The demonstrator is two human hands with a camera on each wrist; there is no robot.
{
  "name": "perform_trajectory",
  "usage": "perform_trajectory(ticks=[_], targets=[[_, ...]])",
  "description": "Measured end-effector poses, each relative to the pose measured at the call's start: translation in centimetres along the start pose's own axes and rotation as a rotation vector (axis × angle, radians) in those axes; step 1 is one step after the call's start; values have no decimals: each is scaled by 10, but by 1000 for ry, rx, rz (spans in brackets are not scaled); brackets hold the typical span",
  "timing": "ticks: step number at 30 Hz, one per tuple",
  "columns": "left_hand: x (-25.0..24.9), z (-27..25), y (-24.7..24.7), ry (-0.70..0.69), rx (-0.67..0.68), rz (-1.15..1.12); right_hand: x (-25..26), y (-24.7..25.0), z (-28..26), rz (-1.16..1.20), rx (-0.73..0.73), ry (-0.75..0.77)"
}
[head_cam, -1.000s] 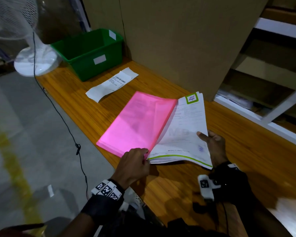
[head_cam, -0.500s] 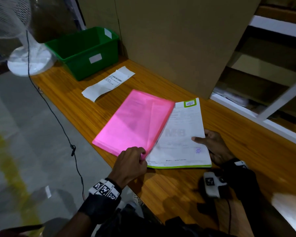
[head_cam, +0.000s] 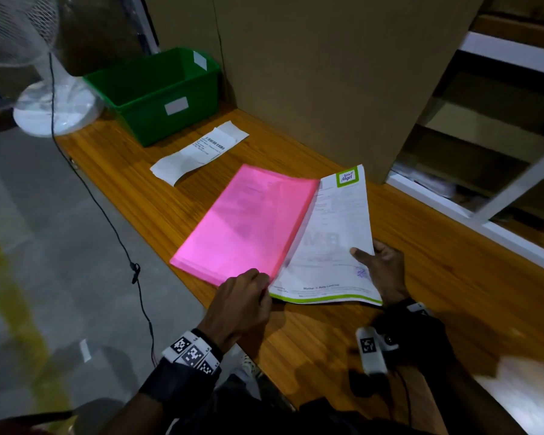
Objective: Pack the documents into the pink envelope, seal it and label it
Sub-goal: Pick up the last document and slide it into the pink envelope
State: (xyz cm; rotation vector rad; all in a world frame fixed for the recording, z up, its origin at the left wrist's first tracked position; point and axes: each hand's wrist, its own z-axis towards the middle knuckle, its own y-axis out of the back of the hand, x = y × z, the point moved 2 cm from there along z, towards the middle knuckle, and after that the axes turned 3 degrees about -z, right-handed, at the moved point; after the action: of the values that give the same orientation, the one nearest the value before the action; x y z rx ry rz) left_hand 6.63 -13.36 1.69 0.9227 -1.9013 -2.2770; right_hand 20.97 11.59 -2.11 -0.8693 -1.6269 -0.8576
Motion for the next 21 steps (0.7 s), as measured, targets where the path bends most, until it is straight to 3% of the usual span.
perform_trajectory(ticks=[7, 10, 12, 14, 17, 21], targets=[[-6, 2, -5, -13, -29, -207, -7, -18, -10, 144, 11, -115], [20, 6, 5, 30, -87, -302, -7, -14, -10, 162, 85, -158], [44, 6, 14, 61, -79, -244, -9, -12, -11, 116, 170, -171], [68, 6, 19, 97, -27, -136, -9, -10, -12, 74, 207, -160], [99, 10, 22, 224, 66, -9, -7, -10, -13, 89, 137, -141], [127, 23, 26, 421, 201, 19, -13, -28, -22, 184, 174, -175]])
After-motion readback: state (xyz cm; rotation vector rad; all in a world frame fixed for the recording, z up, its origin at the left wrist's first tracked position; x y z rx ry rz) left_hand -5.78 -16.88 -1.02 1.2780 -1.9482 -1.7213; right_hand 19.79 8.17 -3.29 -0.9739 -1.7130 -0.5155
